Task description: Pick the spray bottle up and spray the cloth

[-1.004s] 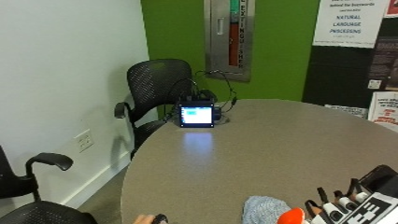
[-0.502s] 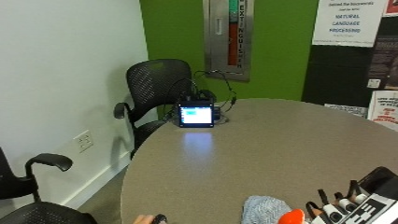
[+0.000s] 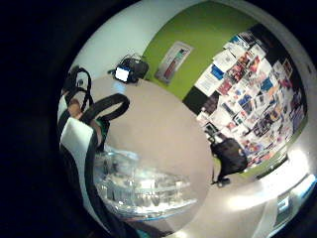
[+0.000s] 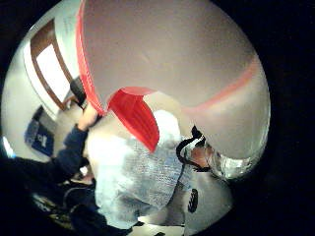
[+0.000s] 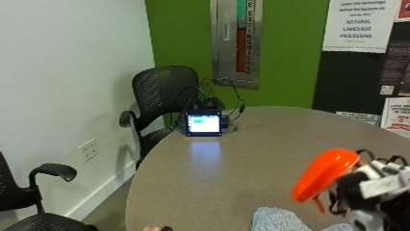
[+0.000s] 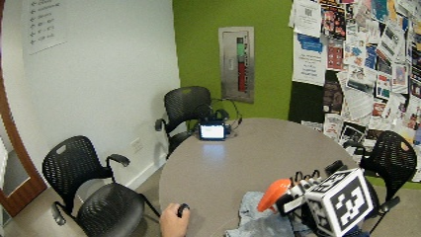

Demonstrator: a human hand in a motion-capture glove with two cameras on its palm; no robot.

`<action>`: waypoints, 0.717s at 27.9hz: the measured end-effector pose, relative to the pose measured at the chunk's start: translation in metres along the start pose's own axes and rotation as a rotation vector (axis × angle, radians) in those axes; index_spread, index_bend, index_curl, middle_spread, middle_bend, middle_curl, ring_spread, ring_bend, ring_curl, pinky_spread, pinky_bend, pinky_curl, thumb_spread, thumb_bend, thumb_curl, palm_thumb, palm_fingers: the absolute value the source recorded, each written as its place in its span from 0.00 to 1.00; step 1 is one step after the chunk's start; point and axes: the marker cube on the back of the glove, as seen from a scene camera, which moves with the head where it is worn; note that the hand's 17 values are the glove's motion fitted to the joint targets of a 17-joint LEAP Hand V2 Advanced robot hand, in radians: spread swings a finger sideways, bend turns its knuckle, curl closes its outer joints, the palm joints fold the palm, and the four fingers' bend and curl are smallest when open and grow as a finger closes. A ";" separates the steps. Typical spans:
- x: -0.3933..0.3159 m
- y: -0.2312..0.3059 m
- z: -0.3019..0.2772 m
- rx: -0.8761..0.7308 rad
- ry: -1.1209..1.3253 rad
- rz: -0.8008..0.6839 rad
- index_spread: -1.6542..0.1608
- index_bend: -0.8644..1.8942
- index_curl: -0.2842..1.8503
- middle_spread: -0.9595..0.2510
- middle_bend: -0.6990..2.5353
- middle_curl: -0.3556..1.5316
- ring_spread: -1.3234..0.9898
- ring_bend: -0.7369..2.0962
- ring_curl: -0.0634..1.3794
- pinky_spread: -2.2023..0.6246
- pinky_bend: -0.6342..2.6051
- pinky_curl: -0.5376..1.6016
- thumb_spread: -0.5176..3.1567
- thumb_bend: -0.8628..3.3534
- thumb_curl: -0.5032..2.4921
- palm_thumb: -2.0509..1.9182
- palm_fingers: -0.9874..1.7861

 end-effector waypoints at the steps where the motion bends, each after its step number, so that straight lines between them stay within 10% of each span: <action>1: 0.006 -0.003 -0.004 0.013 -0.037 0.038 0.74 0.38 0.40 0.62 0.39 0.48 0.46 0.49 0.38 0.67 0.36 0.45 0.26 0.20 0.42 0.76 0.83; 11: 0.085 -0.033 -0.029 0.143 -0.478 0.482 0.74 0.37 0.40 0.62 0.39 0.48 0.46 0.49 0.37 0.67 0.36 0.45 0.26 0.20 0.42 0.76 0.83; 20: 0.094 -0.083 -0.010 0.160 -0.815 0.572 0.74 0.37 0.40 0.62 0.39 0.47 0.46 0.48 0.37 0.67 0.36 0.45 0.26 0.20 0.42 0.76 0.82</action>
